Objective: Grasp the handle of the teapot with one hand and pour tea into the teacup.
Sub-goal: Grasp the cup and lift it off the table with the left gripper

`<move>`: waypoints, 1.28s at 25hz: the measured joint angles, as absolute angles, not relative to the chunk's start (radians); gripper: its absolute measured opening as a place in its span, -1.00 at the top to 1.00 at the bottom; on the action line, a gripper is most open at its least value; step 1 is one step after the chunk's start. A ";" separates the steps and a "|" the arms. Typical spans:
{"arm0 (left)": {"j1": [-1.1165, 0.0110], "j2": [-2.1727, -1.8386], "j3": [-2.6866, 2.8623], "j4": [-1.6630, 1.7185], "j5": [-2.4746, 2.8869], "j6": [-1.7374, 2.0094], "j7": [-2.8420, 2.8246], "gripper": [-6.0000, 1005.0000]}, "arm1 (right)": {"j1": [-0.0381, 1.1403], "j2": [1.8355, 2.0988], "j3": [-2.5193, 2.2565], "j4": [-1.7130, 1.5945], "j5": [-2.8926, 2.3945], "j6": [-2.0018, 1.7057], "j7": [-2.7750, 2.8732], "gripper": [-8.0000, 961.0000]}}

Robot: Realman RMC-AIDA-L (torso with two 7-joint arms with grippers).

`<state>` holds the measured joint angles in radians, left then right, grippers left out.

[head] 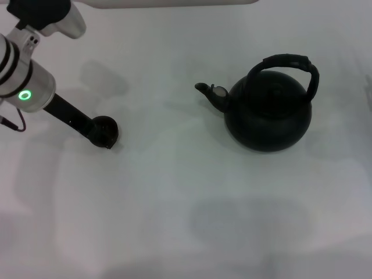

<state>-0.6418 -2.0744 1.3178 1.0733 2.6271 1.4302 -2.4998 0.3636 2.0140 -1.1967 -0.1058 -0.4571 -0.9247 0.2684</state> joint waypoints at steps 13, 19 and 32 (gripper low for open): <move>-0.646 -2.074 1.355 1.055 2.629 1.368 -2.497 -0.73 | 0.364 2.014 -1.200 -0.107 -0.457 -0.925 0.268 0.13; -0.664 -2.074 1.357 1.019 2.630 1.365 -2.497 -0.72 | 0.363 2.014 -1.199 -0.110 -0.457 -0.925 0.268 0.13; -0.666 -2.073 1.358 1.015 2.633 1.364 -2.500 -0.51 | 0.364 2.014 -1.196 -0.112 -0.457 -0.925 0.268 0.13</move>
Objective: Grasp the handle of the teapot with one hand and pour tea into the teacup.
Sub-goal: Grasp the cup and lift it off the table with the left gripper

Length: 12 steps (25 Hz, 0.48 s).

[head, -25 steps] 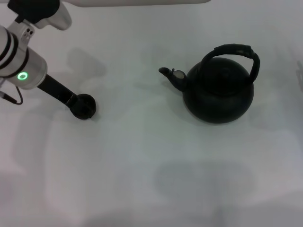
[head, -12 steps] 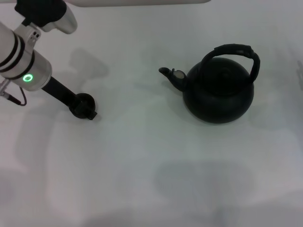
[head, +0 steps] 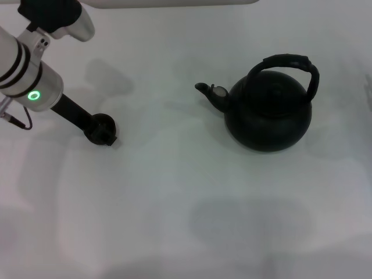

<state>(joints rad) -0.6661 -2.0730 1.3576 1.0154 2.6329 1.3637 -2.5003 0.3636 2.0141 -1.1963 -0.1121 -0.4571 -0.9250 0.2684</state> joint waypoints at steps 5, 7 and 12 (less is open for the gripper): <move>-0.668 -2.072 1.361 1.015 2.635 1.367 -2.499 -0.40 | 0.364 2.014 -1.196 -0.113 -0.457 -0.925 0.268 0.13; -0.668 -2.071 1.367 1.015 2.636 1.366 -2.500 -0.40 | 0.365 2.014 -1.196 -0.114 -0.457 -0.925 0.268 0.13; -0.672 -2.071 1.370 1.015 2.638 1.368 -2.498 -0.40 | 0.365 2.014 -1.196 -0.115 -0.457 -0.925 0.268 0.13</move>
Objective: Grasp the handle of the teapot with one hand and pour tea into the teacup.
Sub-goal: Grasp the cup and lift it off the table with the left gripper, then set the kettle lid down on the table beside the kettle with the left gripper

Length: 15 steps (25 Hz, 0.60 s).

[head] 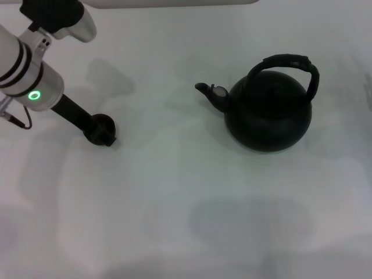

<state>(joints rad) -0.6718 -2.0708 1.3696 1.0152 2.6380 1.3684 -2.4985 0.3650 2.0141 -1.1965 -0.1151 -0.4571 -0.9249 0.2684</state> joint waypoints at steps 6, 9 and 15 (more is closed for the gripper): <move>-0.693 -2.072 1.377 1.036 2.637 1.368 -2.484 -0.40 | 0.367 2.014 -1.196 -0.115 -0.457 -0.925 0.268 0.13; -0.715 -2.074 1.403 1.046 2.628 1.362 -2.476 -0.40 | 0.368 2.014 -1.197 -0.113 -0.457 -0.925 0.268 0.13; -0.761 -2.075 1.495 1.069 2.579 1.356 -2.469 -0.40 | 0.368 2.014 -1.197 -0.109 -0.457 -0.925 0.268 0.13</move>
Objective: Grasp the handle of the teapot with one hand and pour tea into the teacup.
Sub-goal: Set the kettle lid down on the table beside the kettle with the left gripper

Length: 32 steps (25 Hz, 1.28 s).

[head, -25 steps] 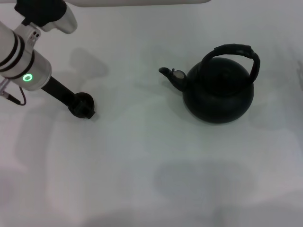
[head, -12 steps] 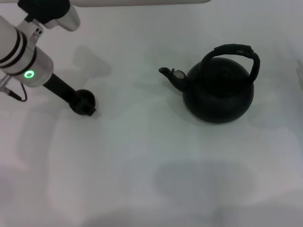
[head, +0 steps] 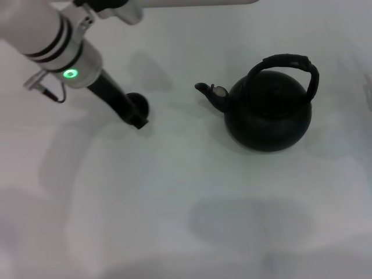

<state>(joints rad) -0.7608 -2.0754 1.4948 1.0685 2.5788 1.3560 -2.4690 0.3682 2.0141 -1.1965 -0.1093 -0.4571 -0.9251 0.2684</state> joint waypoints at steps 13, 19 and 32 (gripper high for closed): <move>-0.800 -2.077 1.659 1.072 2.535 1.332 -2.468 -0.40 | 0.368 2.014 -1.197 -0.106 -0.457 -0.930 0.268 0.13; -0.792 -2.077 1.683 1.062 2.521 1.333 -2.467 -0.40 | 0.368 2.014 -1.200 -0.108 -0.457 -0.931 0.268 0.13; -0.792 -2.077 1.683 0.996 2.508 1.282 -2.443 -0.40 | 0.371 2.016 -1.201 -0.108 -0.457 -0.928 0.268 0.13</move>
<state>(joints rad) -0.7915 -2.0769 1.6827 0.9955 2.5078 1.2822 -2.4431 0.3706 2.0156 -1.2015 -0.1078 -0.4571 -0.9280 0.2684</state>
